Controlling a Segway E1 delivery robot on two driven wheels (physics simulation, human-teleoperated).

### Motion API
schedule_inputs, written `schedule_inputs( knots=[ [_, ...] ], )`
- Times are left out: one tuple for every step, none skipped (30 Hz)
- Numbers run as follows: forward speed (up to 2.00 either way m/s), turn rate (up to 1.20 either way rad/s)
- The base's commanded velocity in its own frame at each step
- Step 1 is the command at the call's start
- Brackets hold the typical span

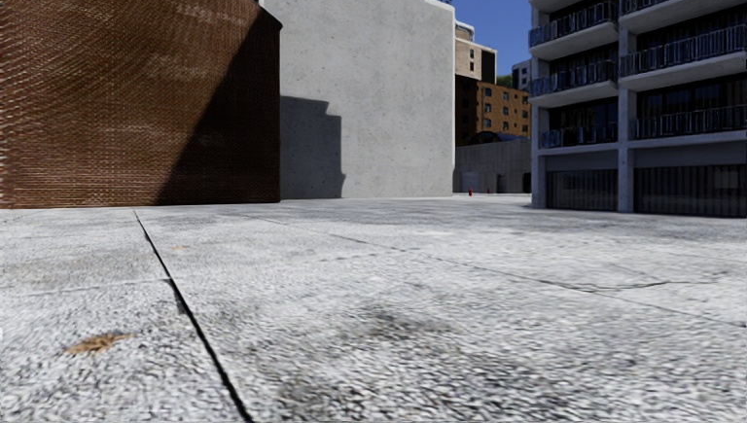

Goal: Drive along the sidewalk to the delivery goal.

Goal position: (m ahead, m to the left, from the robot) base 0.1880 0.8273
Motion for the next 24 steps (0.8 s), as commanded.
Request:
schedule_inputs(
  knots=[
    [1.07, 0.41],
    [1.04, 0.41],
    [0.99, 0.41],
    [0.99, 0.41],
    [0.96, 0.41],
    [0.94, 0.41],
    [0.92, 0.41],
    [0.92, 0.41],
    [0.90, 0.39],
    [0.89, 0.39],
    [0.89, 0.39],
    [0.89, 0.39],
    [0.89, 0.39],
    [0.84, 0.36],
    [0.73, 0.17],
    [0.73, 0.17],
    [0.52, 0.00],
    [0.08, 0.00],
    [0.08, 0.00],
    [0.00, 0.00],
    [0.00, 0.00],
    [0.00, 0.00],
    [0.00, 0.00],
    [0.00, 0.00]
  ],
)
